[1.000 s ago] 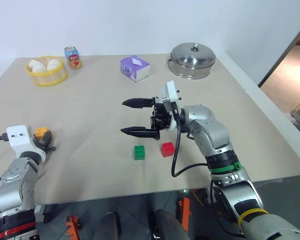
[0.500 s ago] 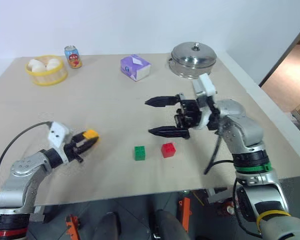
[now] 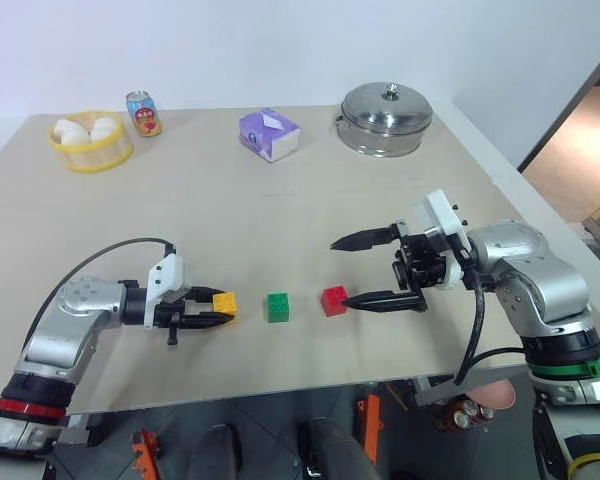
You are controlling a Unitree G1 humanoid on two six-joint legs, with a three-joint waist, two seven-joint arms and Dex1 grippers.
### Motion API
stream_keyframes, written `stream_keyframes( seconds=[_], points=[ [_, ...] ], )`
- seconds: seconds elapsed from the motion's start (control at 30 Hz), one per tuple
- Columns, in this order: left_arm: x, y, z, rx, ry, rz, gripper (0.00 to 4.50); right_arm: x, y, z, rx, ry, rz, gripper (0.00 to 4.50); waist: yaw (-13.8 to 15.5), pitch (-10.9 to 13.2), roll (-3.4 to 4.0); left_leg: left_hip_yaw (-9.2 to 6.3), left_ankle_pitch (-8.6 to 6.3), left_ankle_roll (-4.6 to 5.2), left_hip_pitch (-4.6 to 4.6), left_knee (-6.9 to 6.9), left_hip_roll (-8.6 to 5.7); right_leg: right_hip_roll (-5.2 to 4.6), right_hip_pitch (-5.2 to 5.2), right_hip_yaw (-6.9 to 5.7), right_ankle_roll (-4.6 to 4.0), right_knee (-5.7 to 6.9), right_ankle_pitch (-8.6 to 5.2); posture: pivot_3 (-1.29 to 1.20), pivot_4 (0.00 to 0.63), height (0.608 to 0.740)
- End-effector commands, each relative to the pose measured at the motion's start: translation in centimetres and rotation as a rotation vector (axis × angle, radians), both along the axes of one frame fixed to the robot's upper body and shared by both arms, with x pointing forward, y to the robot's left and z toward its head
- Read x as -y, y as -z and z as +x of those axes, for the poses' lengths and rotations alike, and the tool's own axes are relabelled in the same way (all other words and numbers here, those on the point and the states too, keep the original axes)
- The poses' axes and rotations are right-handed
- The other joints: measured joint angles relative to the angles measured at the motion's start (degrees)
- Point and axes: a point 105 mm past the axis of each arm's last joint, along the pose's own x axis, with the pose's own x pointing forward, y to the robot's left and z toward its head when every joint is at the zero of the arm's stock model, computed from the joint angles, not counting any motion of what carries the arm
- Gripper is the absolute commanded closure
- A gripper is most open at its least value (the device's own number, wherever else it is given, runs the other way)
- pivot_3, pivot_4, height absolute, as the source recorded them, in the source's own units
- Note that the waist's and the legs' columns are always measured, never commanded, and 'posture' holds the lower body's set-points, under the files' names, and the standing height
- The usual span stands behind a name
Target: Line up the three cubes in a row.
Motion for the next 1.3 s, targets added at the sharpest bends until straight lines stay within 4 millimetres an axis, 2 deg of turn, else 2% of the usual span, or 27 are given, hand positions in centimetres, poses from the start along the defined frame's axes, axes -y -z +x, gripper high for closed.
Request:
stream_keyframes(
  seconds=[0.03,0.67,0.7,0.73,0.77,0.8,0.97,1.1,1.2,1.27,1.3],
  points=[
    [-0.3,-0.5,0.3,0.028,0.029,0.006,3.18,0.9,-1.2,-0.3,0.054,0.033,0.008,0.0,-0.03,0.0,0.0,0.0,0.0,0.0,0.0,0.0,0.0,0.0,0.0,0.01,0.0,0.0,0.0,0.0,0.15,0.74],
    [-0.5,0.8,-0.1,-0.031,0.037,0.025,3.18,0.9,-1.2,-0.1,0.058,0.045,0.005,0.0,-0.06,0.0,0.0,0.0,-0.02,0.0,0.03,0.01,0.01,0.02,0.01,0.01,0.07,0.0,0.02,0.0,0.15,0.74],
    [-0.5,0.8,-0.1,-0.031,0.036,0.025,2.68,0.8,-1.2,-0.1,0.058,0.045,0.005,0.0,-0.07,0.0,0.0,0.0,-0.02,0.0,0.03,0.01,0.01,0.02,0.02,0.01,0.07,0.0,0.02,0.0,0.15,0.74],
    [-0.5,0.8,-0.1,-0.032,0.036,0.025,2.68,0.8,-1.2,-0.1,0.058,0.045,0.005,0.0,-0.07,0.0,0.0,0.0,-0.02,0.0,0.03,0.02,0.01,0.02,0.02,0.01,0.08,0.0,0.02,0.0,0.15,0.74],
    [-0.5,0.9,-0.1,-0.034,0.036,0.026,2.01,0.8,-1.2,0.0,0.059,0.044,0.004,0.0,-0.06,0.0,0.0,0.0,-0.02,0.0,0.03,0.02,0.01,0.02,0.03,0.02,0.07,0.0,0.02,0.0,0.15,0.74],
    [-0.5,0.9,-0.1,-0.036,0.038,0.028,1.81,0.8,-1.2,0.0,0.059,0.044,0.004,0.0,-0.06,0.0,0.0,0.0,-0.02,0.0,0.03,0.03,0.01,0.01,0.03,0.02,0.07,0.0,0.01,0.0,0.15,0.74],
    [-0.4,0.8,-0.2,-0.035,0.046,0.028,0.13,0.8,-1.3,0.0,0.06,0.043,0.004,0.0,-0.05,0.0,0.0,0.0,-0.02,0.0,0.01,0.04,0.01,0.01,0.03,0.01,0.07,0.01,0.02,0.0,0.15,0.74],
    [-0.4,0.6,-0.1,-0.021,0.05,0.024,0.03,0.8,-1.3,0.0,0.061,0.041,0.005,0.0,-0.05,0.0,0.0,0.0,-0.02,0.0,0.02,0.05,0.01,0.01,0.03,0.02,0.11,0.01,0.04,0.0,0.15,0.74],
    [-0.3,-0.4,-0.2,0.001,0.063,0.004,0.03,0.9,-1.4,-0.1,0.059,0.039,0.01,0.0,-0.05,0.0,0.0,0.0,-0.02,0.0,0.02,0.05,0.01,0.01,0.02,0.02,0.12,0.01,0.05,0.0,0.15,0.74],
    [-0.2,-1.7,-0.7,0.0,0.071,-0.025,0.03,0.9,-1.9,-0.4,0.053,0.035,0.039,0.0,-0.05,0.0,0.0,0.0,-0.02,0.0,0.01,0.05,0.01,0.01,0.03,0.01,0.13,0.01,0.06,0.0,0.15,0.74],
    [0.0,-3.1,-0.8,-0.003,0.063,-0.068,0.03,1.0,-2.5,-0.6,0.046,0.034,0.071,0.0,-0.06,0.01,-0.01,-0.01,-0.02,0.0,0.0,0.06,0.01,0.01,0.02,0.01,0.19,0.01,0.09,0.0,0.15,0.74]
  ],
)
